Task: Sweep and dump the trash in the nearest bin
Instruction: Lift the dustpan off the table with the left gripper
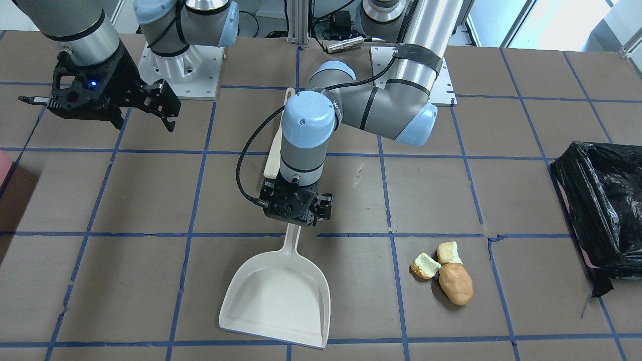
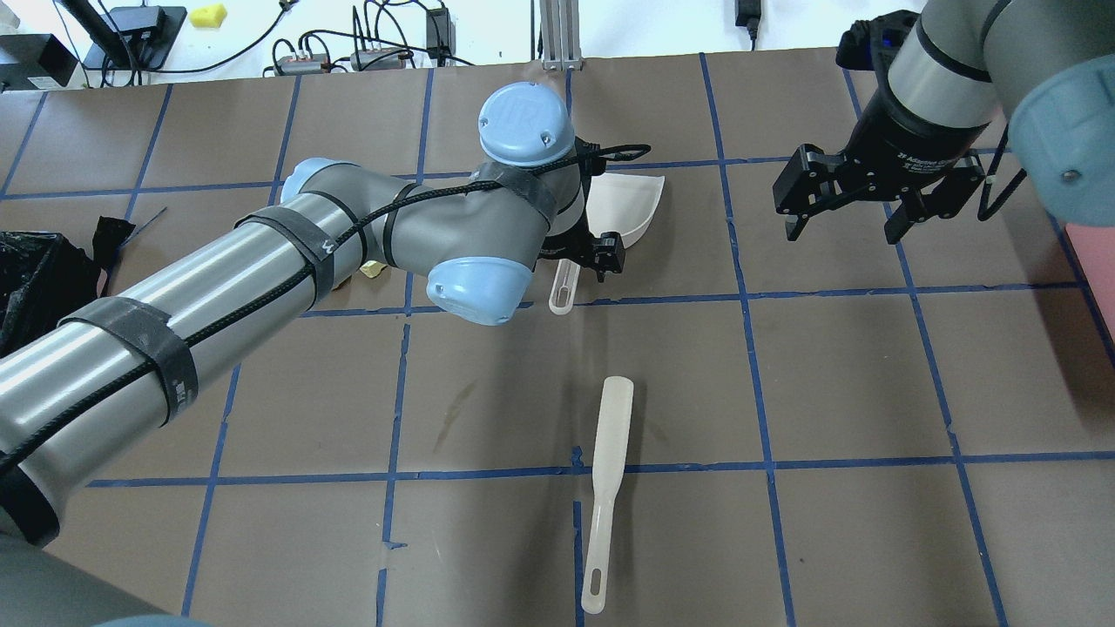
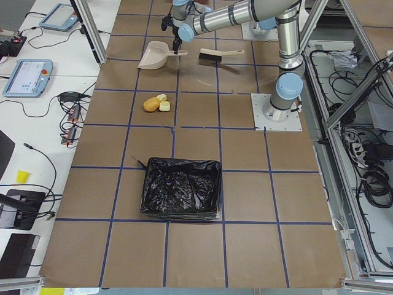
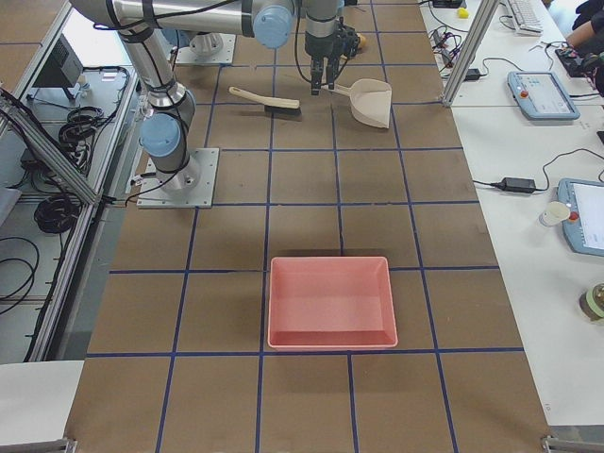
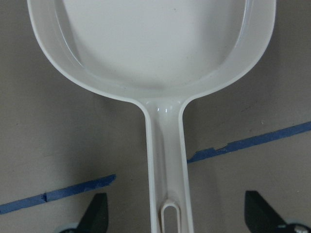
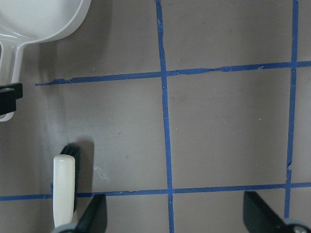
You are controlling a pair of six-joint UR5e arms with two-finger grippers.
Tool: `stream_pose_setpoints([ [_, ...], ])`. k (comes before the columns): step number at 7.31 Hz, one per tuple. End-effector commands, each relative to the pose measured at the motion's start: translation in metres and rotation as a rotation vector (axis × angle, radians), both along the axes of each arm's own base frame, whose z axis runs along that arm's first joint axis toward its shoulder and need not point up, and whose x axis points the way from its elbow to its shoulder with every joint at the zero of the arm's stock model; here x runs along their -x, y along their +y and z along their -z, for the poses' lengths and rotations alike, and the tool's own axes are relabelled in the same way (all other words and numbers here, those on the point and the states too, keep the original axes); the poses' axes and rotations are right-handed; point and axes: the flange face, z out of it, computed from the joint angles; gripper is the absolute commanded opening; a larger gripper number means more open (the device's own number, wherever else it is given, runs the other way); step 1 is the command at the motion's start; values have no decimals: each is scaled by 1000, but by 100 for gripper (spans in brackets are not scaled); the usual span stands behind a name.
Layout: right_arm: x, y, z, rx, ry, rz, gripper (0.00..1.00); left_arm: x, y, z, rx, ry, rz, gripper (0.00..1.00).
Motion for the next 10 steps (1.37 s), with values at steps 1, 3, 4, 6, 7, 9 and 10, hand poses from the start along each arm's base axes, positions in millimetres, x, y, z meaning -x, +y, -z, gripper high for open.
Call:
stream_pose_setpoints([
  [1,3,-1,1,-1,1,-6,100,1,-1,17,-9,-4,2,98],
  [3,2,0,0,-1,1,-6,100,2,-1,23,-19,-3,10,94],
  [4,2,0,0,-1,1,-6,100,1,0,25,-24,-4,7,90],
  [6,2,0,0,-1,-1,-5,100,0,4,29,-32,-7,18,63],
  [7,2,0,0,-1,-1,-5,100,0,4,29,-33,-6,18,40],
  [9,2,0,0,-1,-1,-5,100,-4,0,20,-18,3,13,19],
  [10,2,0,0,-1,-1,-5,100,-5,0,17,-14,6,11,9],
])
